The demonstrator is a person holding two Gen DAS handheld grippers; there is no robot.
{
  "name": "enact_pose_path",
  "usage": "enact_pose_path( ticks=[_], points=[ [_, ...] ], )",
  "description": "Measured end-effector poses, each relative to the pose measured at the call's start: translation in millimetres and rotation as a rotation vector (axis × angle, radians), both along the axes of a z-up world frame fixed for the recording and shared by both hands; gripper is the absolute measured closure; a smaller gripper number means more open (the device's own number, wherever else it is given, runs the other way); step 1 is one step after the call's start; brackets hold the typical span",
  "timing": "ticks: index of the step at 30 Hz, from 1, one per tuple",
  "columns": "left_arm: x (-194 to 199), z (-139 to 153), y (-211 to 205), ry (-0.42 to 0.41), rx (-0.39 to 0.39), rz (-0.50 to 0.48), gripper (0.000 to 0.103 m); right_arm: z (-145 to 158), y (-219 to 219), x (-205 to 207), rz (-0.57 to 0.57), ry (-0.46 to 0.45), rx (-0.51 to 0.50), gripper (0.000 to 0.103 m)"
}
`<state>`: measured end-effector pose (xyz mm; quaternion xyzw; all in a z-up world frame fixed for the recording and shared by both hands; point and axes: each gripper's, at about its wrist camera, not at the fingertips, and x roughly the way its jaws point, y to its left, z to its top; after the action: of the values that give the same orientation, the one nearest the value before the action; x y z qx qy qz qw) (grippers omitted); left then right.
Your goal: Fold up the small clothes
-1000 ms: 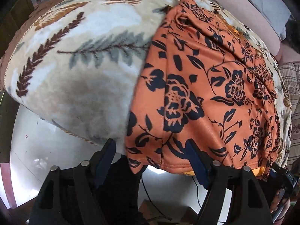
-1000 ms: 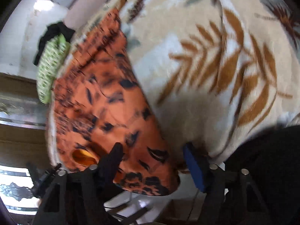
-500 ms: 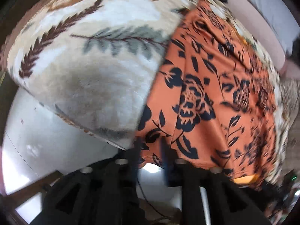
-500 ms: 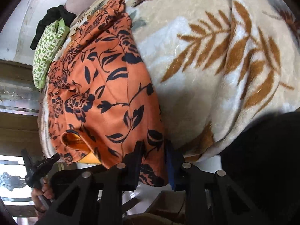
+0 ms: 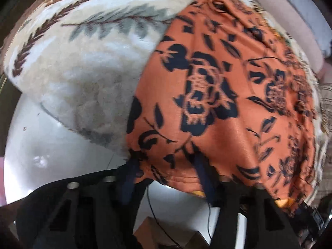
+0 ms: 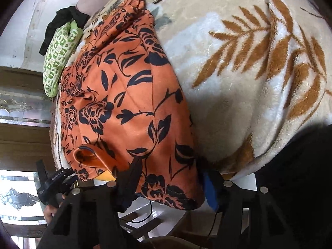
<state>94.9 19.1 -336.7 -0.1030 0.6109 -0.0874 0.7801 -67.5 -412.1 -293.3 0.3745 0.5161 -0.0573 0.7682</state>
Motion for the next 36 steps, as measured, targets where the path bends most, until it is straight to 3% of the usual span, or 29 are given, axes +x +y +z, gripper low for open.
enact_pose_path(
  ticks=[2, 5, 8, 13, 14, 15, 17, 20, 23, 25, 27, 28, 29, 30, 33, 36],
  points=[
    [-3, 5, -2, -0.018, 0.008, -0.019, 0.082, -1, 1, 0, 0.006, 0.0, -0.008, 0.046],
    [-6, 15, -2, -0.038, -0.002, -0.038, 0.097, 1, 4, 1, 0.017, 0.022, -0.054, 0.061],
    [-9, 29, 5, -0.061, -0.031, -0.072, 0.098, 3, 9, 0, 0.03, 0.038, -0.098, 0.065],
    [-6, 56, 33, -0.085, -0.129, -0.038, 0.098, 2, 8, 1, 0.017, 0.048, -0.047, 0.065],
    [-5, 68, 38, -0.094, -0.154, -0.026, 0.098, 1, 6, 1, 0.007, 0.051, -0.032, 0.059],
    [-5, 74, 46, -0.106, -0.175, -0.015, 0.099, 0, 3, 0, 0.001, 0.051, -0.012, 0.046],
    [-1, 85, 59, -0.136, -0.167, 0.011, 0.101, -3, -1, 1, -0.007, 0.042, 0.047, 0.038],
    [5, 93, 83, -0.176, -0.147, 0.06, 0.101, -4, 2, 4, -0.013, 0.045, 0.036, 0.037],
    [21, 90, 94, -0.161, -0.115, 0.089, 0.101, -4, 4, 5, -0.018, 0.043, 0.016, 0.044],
    [18, 83, 81, -0.131, -0.103, 0.039, 0.101, -4, 5, 5, -0.013, 0.054, -0.005, 0.048],
    [14, 75, 60, -0.087, -0.11, -0.012, 0.094, -6, 4, 5, -0.017, 0.052, 0.009, 0.048],
    [14, 69, 45, -0.06, -0.097, -0.044, 0.075, -7, 2, 4, -0.02, 0.053, 0.017, 0.048],
    [14, 64, 33, -0.049, -0.066, -0.054, 0.047, -8, 0, 4, -0.021, 0.055, 0.025, 0.048],
    [14, 62, 28, -0.054, -0.016, -0.047, 0.037, -9, -2, 4, -0.021, 0.058, 0.03, 0.048],
    [13, 53, 10, -0.112, 0.183, -0.002, 0.034, -10, -5, 5, -0.017, 0.062, 0.036, 0.048],
    [15, 34, -4, -0.093, 0.272, -0.039, 0.034, -11, -4, 7, -0.01, 0.06, 0.028, 0.047]
  ],
)
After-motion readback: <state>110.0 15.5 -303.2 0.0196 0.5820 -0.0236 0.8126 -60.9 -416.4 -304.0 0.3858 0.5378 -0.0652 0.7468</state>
